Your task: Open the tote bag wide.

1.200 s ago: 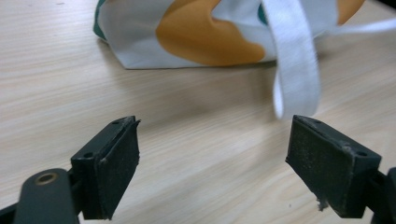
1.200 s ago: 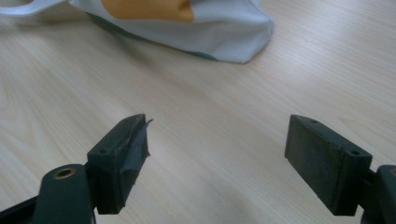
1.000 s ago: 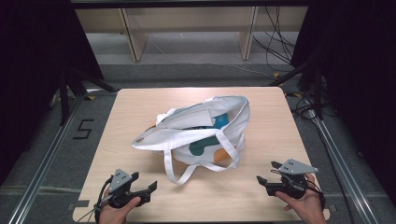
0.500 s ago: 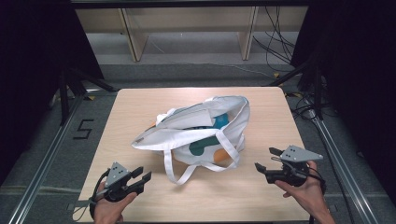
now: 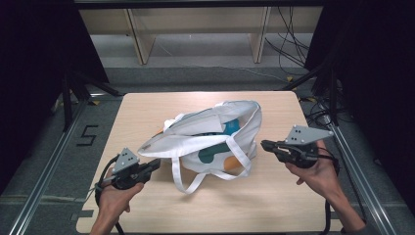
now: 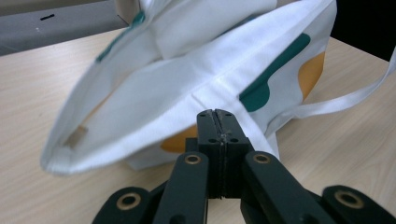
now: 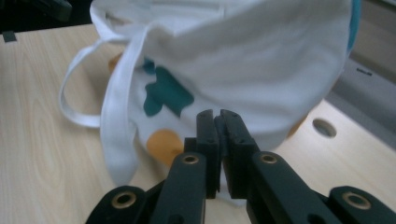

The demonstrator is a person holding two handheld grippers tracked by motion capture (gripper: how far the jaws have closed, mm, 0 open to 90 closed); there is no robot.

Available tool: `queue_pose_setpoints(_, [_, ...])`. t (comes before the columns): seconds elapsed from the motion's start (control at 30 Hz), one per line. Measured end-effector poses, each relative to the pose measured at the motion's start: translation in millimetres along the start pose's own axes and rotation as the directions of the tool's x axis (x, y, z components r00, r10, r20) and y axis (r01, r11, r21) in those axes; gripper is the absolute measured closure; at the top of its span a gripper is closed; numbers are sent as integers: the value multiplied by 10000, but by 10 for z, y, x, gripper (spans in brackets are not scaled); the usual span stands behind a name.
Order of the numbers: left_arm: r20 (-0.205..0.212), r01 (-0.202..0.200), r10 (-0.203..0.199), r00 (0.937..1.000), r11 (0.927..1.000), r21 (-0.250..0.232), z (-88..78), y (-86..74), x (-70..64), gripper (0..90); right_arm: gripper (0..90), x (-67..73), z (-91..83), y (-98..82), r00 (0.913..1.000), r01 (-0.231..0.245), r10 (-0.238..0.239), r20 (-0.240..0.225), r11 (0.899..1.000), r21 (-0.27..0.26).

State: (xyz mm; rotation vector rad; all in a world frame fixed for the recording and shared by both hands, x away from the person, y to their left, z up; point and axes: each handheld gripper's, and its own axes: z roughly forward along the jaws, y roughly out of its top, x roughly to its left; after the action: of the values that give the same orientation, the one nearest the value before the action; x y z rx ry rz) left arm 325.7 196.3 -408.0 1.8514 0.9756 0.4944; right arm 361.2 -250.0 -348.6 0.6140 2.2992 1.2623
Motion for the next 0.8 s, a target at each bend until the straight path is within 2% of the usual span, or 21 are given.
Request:
queue_pose_setpoints(0.1, [-24,-260,260,9997,9996,121,61,137,39,891,899,-45,21,204,9994,353,-353,-17,9994,5])
queue_pose_setpoints(0.17, [-10,-260,260,9997,9996,105,107,217,82,890,900,-79,59,391,9989,463,-462,-61,9989,31])
queue_pose_setpoints(0.2, [-79,-229,230,9997,9996,164,125,253,100,890,900,-79,59,391,9989,463,-462,-61,9989,31])
queue_pose_setpoints(0.27, [-63,-265,266,9996,9994,202,170,320,146,890,900,-85,115,556,9976,669,-666,-168,9976,184])
queue_pose_setpoints(0.3, [-118,-245,248,9996,9995,219,193,351,162,890,900,-85,115,556,9976,669,-666,-168,9976,184])
queue_pose_setpoints(0.37, [-174,-216,221,9996,9993,299,265,429,212,889,900,-100,200,697,9958,882,-874,-256,9957,286])
queue_pose_setpoints(0.47, [-171,-213,219,9996,9992,330,312,475,244,888,900,-118,243,800,9954,932,-925,-241,9952,293])
queue_pose_setpoints(0.5, [-207,-191,198,9996,9991,370,358,515,271,888,900,-150,289,904,9929,1179,-1176,-175,9928,227])
queue_pose_setpoints(0.6, [-322,-147,159,9994,9992,380,422,546,298,886,900,-186,363,977,9917,1285,-1288,32,9909,404])
queue_pose_setpoints(0.63, [-342,-231,248,9991,9985,495,456,559,317,886,900,-216,411,997,9911,1317,-1325,92,9897,566])
queue_pose_setpoints(0.67, [-407,-155,173,9990,9989,453,504,567,326,885,900,-258,467,1004,9885,1467,-1490,251,9863,759])
queue_pose_setpoints(0.73, [-425,-102,126,9990,9985,541,572,582,375,882,900,-340,609,957,9914,1247,-1291,219,9819,1427])
queue_pose_setpoints(0.77, [-496,-166,198,9986,9978,649,602,589,401,882,900,-374,681,910,9926,1139,-1196,227,9780,1746])
queue_pose_setpoints(0.8, [-605,-33,67,9981,9984,557,647,588,416,880,900,-400,744,858,9937,1013,-1091,254,9719,2127])
